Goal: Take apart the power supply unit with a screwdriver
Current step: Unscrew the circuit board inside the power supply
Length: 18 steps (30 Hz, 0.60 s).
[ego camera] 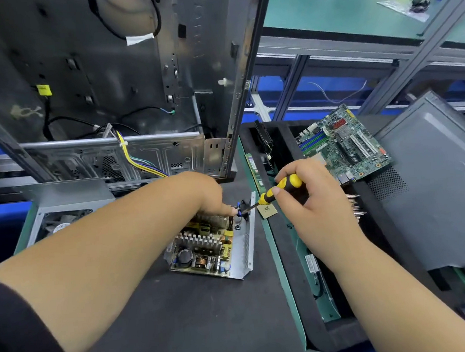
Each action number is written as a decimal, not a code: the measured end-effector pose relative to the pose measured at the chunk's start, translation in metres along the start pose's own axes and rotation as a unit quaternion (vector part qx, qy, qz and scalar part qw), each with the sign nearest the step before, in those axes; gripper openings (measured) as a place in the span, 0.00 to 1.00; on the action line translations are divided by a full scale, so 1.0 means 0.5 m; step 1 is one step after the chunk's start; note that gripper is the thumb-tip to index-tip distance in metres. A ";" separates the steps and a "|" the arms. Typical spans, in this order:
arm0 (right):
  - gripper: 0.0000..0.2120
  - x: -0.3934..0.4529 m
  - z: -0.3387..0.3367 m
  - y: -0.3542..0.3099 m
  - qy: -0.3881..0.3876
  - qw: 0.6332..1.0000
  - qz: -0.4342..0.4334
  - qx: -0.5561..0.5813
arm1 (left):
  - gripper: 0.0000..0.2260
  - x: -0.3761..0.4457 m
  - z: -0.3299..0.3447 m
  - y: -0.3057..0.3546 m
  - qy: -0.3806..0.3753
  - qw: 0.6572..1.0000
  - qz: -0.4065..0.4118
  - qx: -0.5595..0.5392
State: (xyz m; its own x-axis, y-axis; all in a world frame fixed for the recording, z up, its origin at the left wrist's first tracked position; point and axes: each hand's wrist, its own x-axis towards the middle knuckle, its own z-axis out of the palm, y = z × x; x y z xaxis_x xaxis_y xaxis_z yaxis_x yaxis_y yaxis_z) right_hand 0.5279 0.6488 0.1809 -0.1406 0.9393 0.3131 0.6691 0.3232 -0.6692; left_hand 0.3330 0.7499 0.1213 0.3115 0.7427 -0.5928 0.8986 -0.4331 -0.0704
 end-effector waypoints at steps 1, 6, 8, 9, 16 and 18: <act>0.08 -0.001 0.003 0.000 0.000 1.000 0.005 0.000 | 0.39 -0.004 0.003 -0.001 -0.016 1.000 -0.007 -0.008; 0.07 -0.003 0.013 -0.001 -0.015 1.000 0.006 0.016 | 0.36 -0.033 0.004 -0.002 -0.073 0.997 -0.009 -0.037; 0.08 -0.006 0.019 0.000 -0.034 0.999 0.001 0.016 | 0.33 -0.044 0.013 -0.001 -0.059 0.998 -0.021 -0.027; 0.08 -0.007 0.024 0.000 -0.041 0.999 -0.003 0.010 | 0.32 -0.050 0.019 0.003 -0.047 0.998 -0.030 -0.023; 0.07 -0.014 0.059 0.005 -0.081 0.996 -0.014 -0.024 | 0.28 -0.080 0.037 0.051 -0.050 0.995 -0.085 -0.026; 0.07 -0.015 0.063 0.006 -0.085 0.996 -0.014 -0.034 | 0.28 -0.079 0.039 0.063 -0.063 0.993 -0.096 -0.037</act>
State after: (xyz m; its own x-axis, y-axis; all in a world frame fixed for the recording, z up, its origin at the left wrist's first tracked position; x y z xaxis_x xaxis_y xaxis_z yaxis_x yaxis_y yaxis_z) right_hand 0.5078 0.6465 0.1554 -0.2777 0.9376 0.2091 0.7098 0.3469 -0.6130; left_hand 0.3431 0.6967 0.1267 0.0950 0.7362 -0.6700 0.9595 -0.2471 -0.1356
